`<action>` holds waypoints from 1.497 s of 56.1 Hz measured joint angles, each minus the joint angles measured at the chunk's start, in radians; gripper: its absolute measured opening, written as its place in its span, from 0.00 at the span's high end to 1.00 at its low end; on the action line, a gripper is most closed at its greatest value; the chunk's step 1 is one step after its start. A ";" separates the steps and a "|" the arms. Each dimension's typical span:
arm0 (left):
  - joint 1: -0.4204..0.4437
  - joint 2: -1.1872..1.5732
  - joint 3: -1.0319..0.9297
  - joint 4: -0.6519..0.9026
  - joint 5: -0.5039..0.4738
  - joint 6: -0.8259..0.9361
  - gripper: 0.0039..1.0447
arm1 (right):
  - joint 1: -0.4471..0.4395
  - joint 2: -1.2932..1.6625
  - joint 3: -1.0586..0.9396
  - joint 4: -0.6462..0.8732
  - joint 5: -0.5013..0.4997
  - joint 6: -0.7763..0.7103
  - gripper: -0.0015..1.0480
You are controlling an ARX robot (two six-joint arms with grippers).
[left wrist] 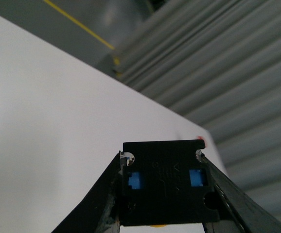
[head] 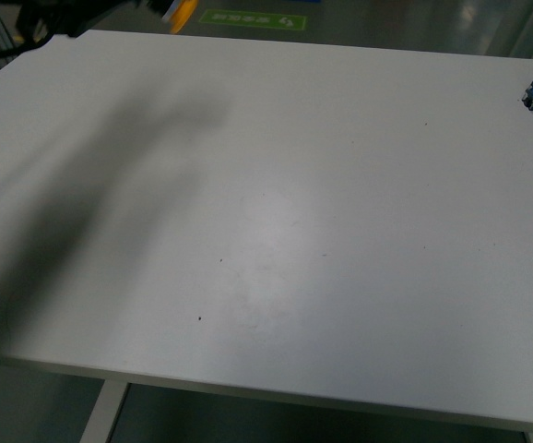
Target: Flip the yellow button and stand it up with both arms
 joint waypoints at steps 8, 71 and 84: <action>-0.117 0.001 -0.021 0.243 -0.010 -0.352 0.66 | 0.000 0.000 0.000 0.000 0.000 0.000 0.07; -0.373 0.026 -0.121 0.590 -0.110 -0.821 0.66 | 0.000 0.000 0.000 0.000 0.001 0.000 0.07; -0.365 0.026 -0.121 0.590 -0.114 -0.821 0.66 | 0.000 0.000 0.000 0.000 0.000 0.000 0.07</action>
